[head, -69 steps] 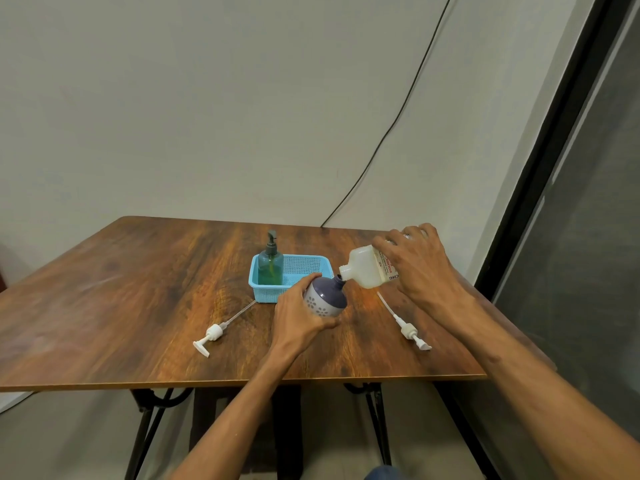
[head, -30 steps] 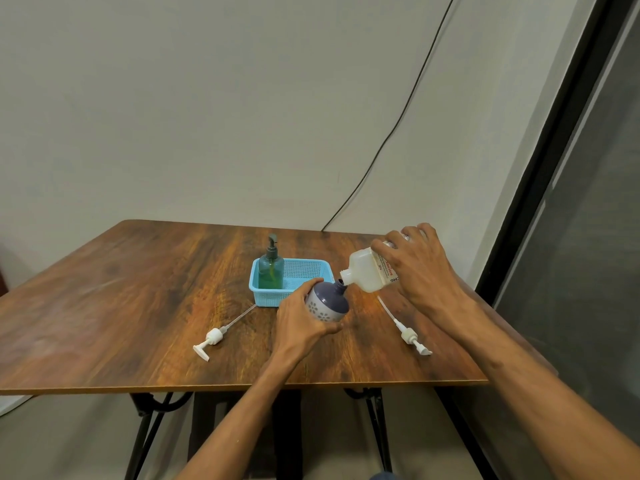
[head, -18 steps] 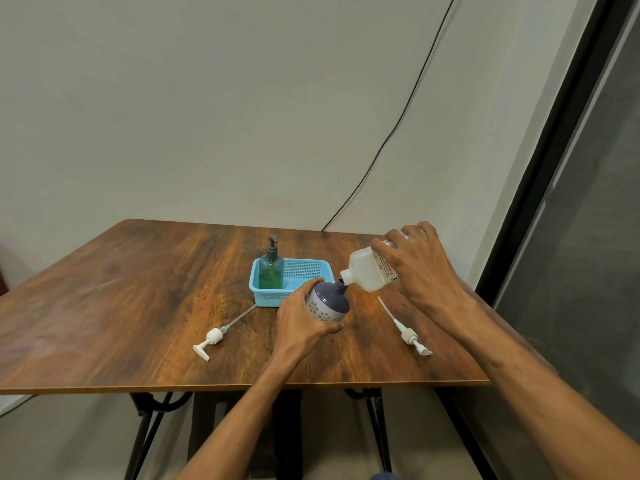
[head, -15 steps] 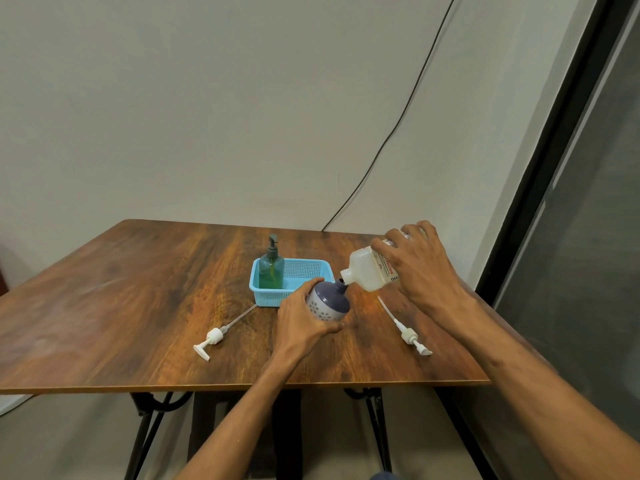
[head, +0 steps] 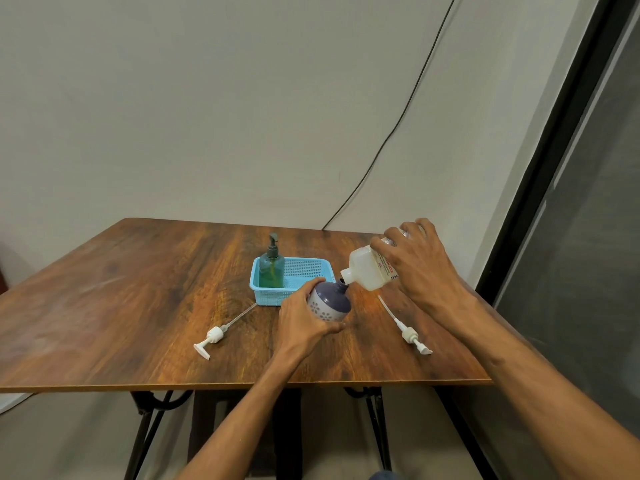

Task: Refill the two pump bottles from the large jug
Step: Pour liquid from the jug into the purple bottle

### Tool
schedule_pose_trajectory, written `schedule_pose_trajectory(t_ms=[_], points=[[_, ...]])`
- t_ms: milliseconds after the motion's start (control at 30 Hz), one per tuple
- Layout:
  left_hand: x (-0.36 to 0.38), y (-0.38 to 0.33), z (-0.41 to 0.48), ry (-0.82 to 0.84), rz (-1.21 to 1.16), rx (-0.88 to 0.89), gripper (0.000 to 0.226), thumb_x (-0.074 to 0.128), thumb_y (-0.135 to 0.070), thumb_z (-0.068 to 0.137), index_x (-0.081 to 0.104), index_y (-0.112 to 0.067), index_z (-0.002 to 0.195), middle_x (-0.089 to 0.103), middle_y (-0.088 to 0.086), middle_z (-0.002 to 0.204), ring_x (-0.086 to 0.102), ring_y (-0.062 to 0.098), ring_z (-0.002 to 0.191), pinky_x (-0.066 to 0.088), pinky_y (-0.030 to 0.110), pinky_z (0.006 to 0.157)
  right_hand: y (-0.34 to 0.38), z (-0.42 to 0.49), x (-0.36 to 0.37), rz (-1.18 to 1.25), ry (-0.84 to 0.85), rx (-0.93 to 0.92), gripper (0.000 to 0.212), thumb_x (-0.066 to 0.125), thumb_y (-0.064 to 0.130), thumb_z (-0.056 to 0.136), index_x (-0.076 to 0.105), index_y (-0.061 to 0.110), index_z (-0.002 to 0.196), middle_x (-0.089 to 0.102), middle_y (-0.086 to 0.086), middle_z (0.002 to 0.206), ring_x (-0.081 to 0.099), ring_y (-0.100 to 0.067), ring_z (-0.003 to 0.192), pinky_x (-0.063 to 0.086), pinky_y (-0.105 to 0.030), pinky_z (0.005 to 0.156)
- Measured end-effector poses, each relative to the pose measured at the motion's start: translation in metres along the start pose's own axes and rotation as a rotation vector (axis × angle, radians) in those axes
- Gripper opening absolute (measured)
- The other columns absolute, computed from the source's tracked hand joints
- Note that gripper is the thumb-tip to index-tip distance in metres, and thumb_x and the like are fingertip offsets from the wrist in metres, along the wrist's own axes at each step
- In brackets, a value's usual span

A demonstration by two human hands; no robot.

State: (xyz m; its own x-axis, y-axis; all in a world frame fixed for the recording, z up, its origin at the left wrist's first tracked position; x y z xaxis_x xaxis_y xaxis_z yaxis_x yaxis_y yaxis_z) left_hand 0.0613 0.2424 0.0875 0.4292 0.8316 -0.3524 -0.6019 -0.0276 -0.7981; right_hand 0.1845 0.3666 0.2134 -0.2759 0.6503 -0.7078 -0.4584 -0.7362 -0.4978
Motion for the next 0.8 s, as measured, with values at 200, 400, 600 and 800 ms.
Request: schedule_pose_trajectory(t_ms=[200, 400, 600, 800], points=[[0.0024, 0.0039, 0.0013, 0.001, -0.006, -0.001, 0.088, 0.096, -0.034, 0.048, 0.058, -0.019, 0.126, 0.062, -0.011, 0.109, 0.061, 0.005, 0.099, 0.043, 0.004, 0.082, 0.0004, -0.0004, -0.0009, 0.008, 0.004, -0.003, 0.059, 0.085, 0.015, 0.069, 0.056, 0.023, 0.120, 0.063, -0.009, 0.118, 0.055, -0.034, 0.108, 0.036, -0.049, 0.097], [0.0029, 0.0064, 0.0011, -0.001, -0.015, -0.016, 0.086, 0.096, -0.030, 0.051, 0.057, -0.016, 0.127, 0.062, -0.007, 0.112, 0.059, 0.006, 0.101, 0.045, 0.008, 0.085, 0.0022, 0.0015, -0.0031, 0.007, 0.007, -0.011, 0.058, 0.084, 0.014, 0.069, 0.057, 0.023, 0.120, 0.063, -0.010, 0.118, 0.055, -0.034, 0.108, 0.037, -0.049, 0.098], [0.0030, 0.0077, 0.0008, -0.010, -0.028, -0.026, 0.086, 0.096, -0.029, 0.051, 0.057, -0.017, 0.126, 0.061, -0.008, 0.112, 0.059, 0.007, 0.102, 0.040, 0.004, 0.083, 0.0032, 0.0024, -0.0077, 0.004, 0.004, -0.016, 0.057, 0.085, 0.015, 0.069, 0.059, 0.021, 0.120, 0.064, -0.012, 0.118, 0.056, -0.035, 0.109, 0.037, -0.050, 0.099], [0.0038, 0.0090, 0.0011, -0.013, -0.039, -0.013, 0.087, 0.096, -0.033, 0.049, 0.057, -0.017, 0.126, 0.064, -0.005, 0.115, 0.062, 0.009, 0.103, 0.051, 0.021, 0.091, 0.0048, 0.0033, -0.0085, 0.003, 0.001, -0.028, 0.056, 0.084, 0.013, 0.069, 0.059, 0.020, 0.118, 0.064, -0.012, 0.116, 0.056, -0.036, 0.109, 0.037, -0.050, 0.100]])
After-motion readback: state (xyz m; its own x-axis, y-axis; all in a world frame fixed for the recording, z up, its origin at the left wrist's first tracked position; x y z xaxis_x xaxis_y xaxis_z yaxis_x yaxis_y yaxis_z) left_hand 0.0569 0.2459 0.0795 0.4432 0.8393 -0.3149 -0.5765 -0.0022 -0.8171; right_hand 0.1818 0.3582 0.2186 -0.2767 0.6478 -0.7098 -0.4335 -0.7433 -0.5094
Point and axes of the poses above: each hand's wrist, its own z-axis towards the middle knuckle, its own x-axis out of the palm, y = z × x, the point moved 7 cm from there along z, towards the middle knuckle
